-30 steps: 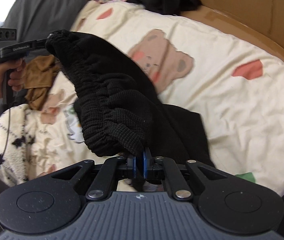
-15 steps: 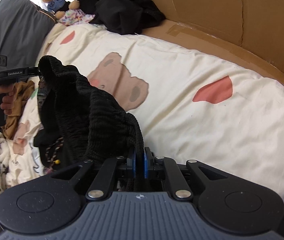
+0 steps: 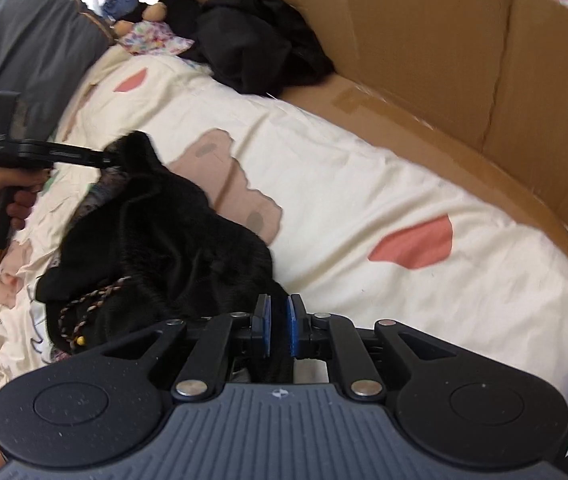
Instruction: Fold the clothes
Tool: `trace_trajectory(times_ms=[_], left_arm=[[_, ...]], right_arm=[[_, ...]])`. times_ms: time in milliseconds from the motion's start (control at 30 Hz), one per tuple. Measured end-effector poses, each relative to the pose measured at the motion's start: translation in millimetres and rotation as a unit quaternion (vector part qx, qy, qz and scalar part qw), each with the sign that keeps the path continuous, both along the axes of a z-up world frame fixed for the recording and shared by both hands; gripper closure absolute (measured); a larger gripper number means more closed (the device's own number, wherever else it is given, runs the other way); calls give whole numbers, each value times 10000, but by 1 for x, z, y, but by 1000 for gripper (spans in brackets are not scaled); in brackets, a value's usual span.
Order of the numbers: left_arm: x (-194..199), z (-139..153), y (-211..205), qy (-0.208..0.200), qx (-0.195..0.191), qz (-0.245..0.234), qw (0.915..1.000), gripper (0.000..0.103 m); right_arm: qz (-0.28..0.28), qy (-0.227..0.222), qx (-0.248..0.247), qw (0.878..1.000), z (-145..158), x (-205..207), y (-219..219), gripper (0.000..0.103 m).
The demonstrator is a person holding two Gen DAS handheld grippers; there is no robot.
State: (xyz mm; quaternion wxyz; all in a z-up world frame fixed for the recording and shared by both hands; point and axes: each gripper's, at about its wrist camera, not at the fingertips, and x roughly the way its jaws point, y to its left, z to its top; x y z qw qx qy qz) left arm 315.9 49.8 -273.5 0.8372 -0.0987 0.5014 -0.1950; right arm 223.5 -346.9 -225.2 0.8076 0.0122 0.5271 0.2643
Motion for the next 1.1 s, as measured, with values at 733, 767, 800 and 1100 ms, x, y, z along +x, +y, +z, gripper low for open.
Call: trace_trajectory(times_ms=[733,767,800,1100], left_arm=[[-3,0,-9,-223,200,-244,9993,98],[-4,-1,-9,-234,205,-262,9992,98],[-4,-1,-9,-247,211,-280,9991,98],[-10,14,-8,-395,316,-532,9973,98]], right_arm=[[283,-42,-715,9970,-42,-36,41,54],[260,-24,-717,9971,-45,-33,42,54],[257,-25,-722,9971,-48,-31,43,54],[322,100,-867,9957,-58,-16,43,85]])
